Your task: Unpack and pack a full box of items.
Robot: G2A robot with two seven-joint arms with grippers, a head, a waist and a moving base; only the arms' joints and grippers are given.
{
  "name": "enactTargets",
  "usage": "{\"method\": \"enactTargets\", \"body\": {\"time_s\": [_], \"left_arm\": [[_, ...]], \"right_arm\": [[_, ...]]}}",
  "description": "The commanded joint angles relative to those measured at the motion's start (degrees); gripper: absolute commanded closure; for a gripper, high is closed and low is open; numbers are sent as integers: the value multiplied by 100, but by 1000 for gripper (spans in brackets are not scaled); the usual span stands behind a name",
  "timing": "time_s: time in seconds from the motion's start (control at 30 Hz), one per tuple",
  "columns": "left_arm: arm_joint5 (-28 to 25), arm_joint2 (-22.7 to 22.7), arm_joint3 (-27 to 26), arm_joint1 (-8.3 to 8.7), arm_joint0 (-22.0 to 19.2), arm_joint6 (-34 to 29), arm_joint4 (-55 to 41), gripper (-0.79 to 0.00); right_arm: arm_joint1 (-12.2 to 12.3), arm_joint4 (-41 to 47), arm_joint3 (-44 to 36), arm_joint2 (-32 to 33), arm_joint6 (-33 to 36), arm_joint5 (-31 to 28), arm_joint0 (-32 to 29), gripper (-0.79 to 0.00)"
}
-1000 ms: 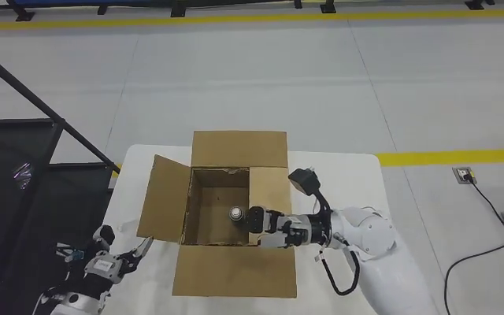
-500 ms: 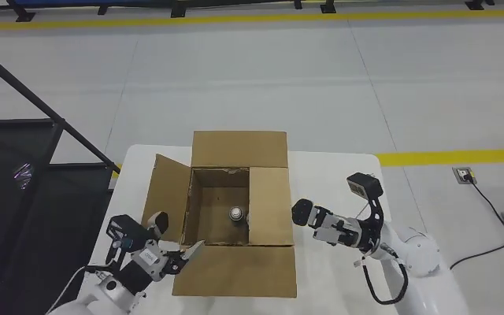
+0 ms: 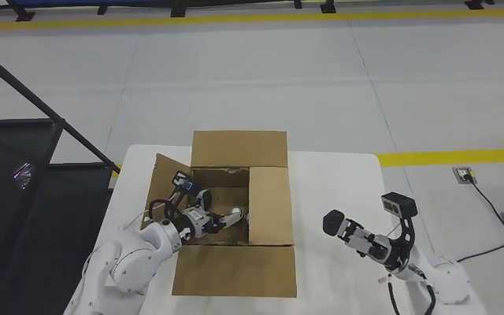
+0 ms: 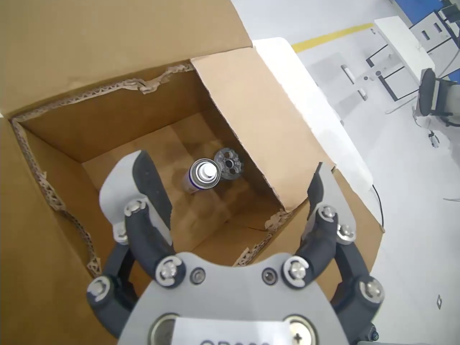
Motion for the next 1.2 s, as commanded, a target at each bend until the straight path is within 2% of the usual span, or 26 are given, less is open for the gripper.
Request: {"method": "enactTargets", "body": {"time_s": [0.0, 0.1, 0.17, 0.33, 0.5, 0.7, 0.83, 0.97, 1.17], "left_arm": [[1, 5, 4, 1, 10, 9, 23, -785], [110, 62, 23, -6, 61, 68, -88, -785], [233, 198, 217, -27, -86, -71, -313, -785], [505, 705, 830, -121, -726, -668, -1164, -785], [696, 1186, 1654, -239, -1359, -877, -1729, -785], [113, 1554, 2682, -416, -1952, -1133, -3442, -785], [-172, 1733, 3141, -485, -2250, -1282, -3866, -785], [-271, 1856, 3277, -517, -2360, -1237, -3881, -785], [-447, 1737, 3136, -486, -2283, -1142, -4023, -785]], "right_arm": [[0, 0, 0, 0, 0, 0, 0, -785], [0, 0, 0, 0, 0, 0, 0, -785], [-1, 3, -77, -24, -117, 72, -20, -785], [30, 85, -197, 40, -240, -14, -84, -785], [76, 210, -110, 184, -268, -30, -197, -785], [134, 357, -4, 365, -223, -56, -362, -785], [167, 608, 28, 435, -115, -81, -446, -785], [196, 712, -45, 472, -84, -82, -519, -785], [231, 709, -115, 440, -87, -85, -549, -785]]}}
